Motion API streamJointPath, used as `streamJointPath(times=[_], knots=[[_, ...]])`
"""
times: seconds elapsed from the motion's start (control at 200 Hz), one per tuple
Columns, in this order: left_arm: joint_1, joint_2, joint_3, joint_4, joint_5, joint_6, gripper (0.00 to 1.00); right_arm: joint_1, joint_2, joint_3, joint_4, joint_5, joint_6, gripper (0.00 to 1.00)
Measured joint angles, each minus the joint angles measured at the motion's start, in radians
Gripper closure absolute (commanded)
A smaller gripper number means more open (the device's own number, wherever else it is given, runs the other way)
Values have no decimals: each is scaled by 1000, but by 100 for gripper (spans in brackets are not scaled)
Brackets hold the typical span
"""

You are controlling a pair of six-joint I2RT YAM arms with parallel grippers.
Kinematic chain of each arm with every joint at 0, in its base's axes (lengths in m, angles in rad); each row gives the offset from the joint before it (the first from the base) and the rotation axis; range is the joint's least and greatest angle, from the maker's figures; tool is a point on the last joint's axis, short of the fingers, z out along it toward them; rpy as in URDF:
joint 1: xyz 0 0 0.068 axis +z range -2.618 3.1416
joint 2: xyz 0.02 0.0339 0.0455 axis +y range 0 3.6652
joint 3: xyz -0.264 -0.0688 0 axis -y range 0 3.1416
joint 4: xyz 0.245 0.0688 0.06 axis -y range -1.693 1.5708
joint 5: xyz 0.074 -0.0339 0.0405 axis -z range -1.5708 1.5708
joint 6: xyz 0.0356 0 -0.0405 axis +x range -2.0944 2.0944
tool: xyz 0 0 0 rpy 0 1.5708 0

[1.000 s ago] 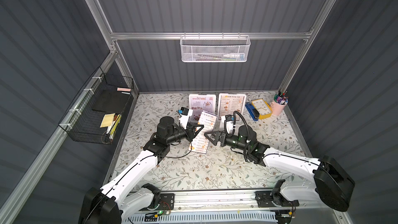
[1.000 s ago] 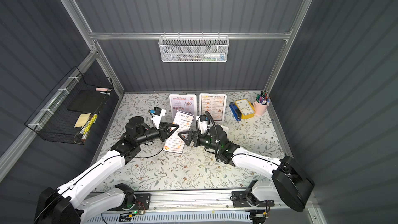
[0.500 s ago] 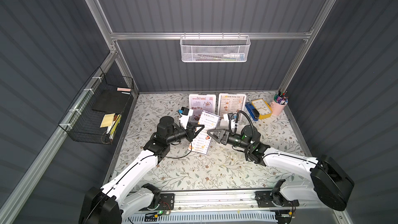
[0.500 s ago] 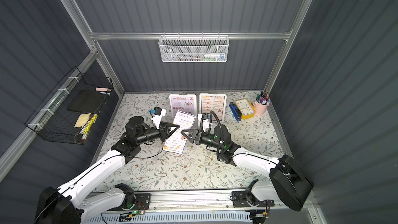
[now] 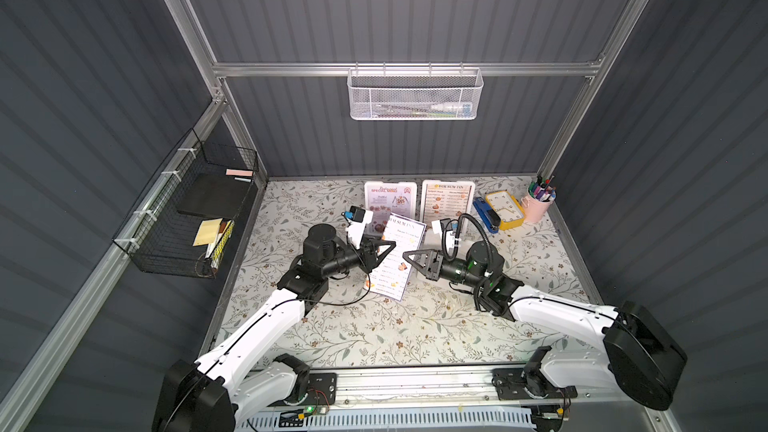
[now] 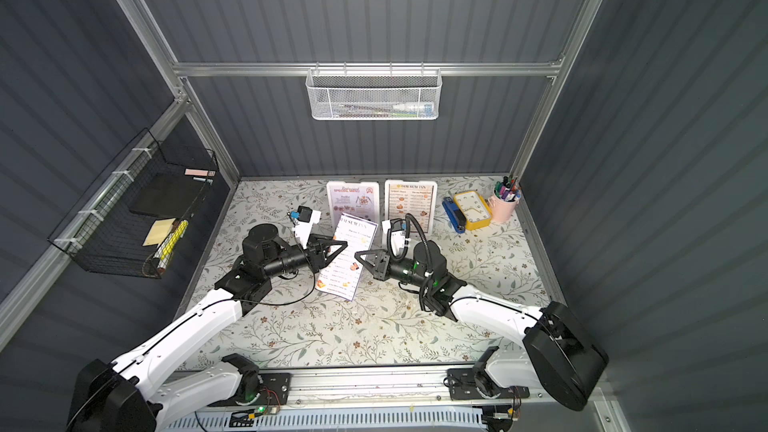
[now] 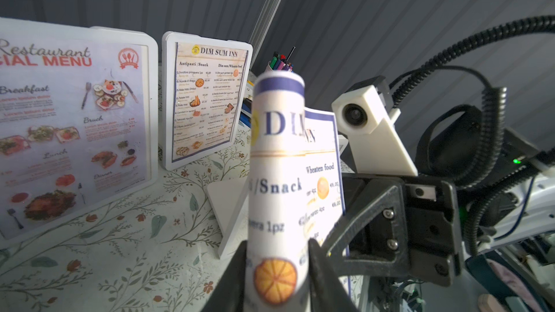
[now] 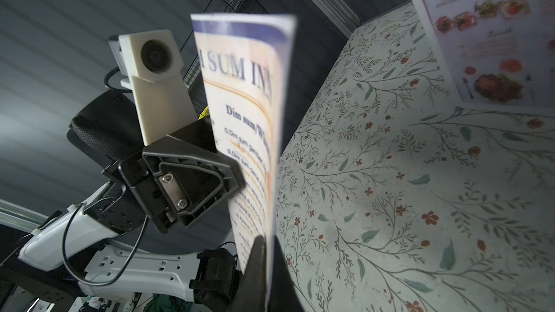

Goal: Insert the menus into the narrow rack
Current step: Pick up the menu from the center of the board.

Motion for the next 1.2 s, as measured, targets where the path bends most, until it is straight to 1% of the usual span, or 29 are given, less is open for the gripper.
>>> streamJointPath(times=[0.05, 0.12, 0.19, 0.395, 0.515, 0.59, 0.69, 0.8, 0.9, 1.036, 1.201], knots=[[0, -7, 0, 0, -4, -5, 33, 0, -14, 3, -27, 9, -21, 100], [0, -35, -9, 19, -18, -10, 13, 0, -59, 23, -113, 29, -70, 100], [0, -77, -31, 55, -37, -21, 1, 0, -118, 66, -220, 56, -141, 100], [0, -185, -140, 272, -81, -93, 1, 0, -264, 178, -439, 121, -366, 100], [0, -214, -200, 420, -84, -103, 1, 0, -315, 197, -547, 176, -475, 100], [0, -205, -219, 499, -65, -85, 1, -1, -346, 197, -610, 215, -541, 100], [0, -133, -219, 613, 4, -42, 2, -5, -384, 195, -656, 225, -613, 100], [0, -13, -214, 703, 80, 10, 3, -9, -432, 194, -686, 201, -689, 100], [0, 58, -201, 733, 126, 73, 3, -13, -472, 194, -702, 158, -751, 100], [0, 85, -156, 741, 169, 164, 3, -39, -484, 197, -714, 83, -805, 100], [0, 86, -77, 751, 228, 240, 3, -71, -396, 254, -728, -14, -846, 100]])
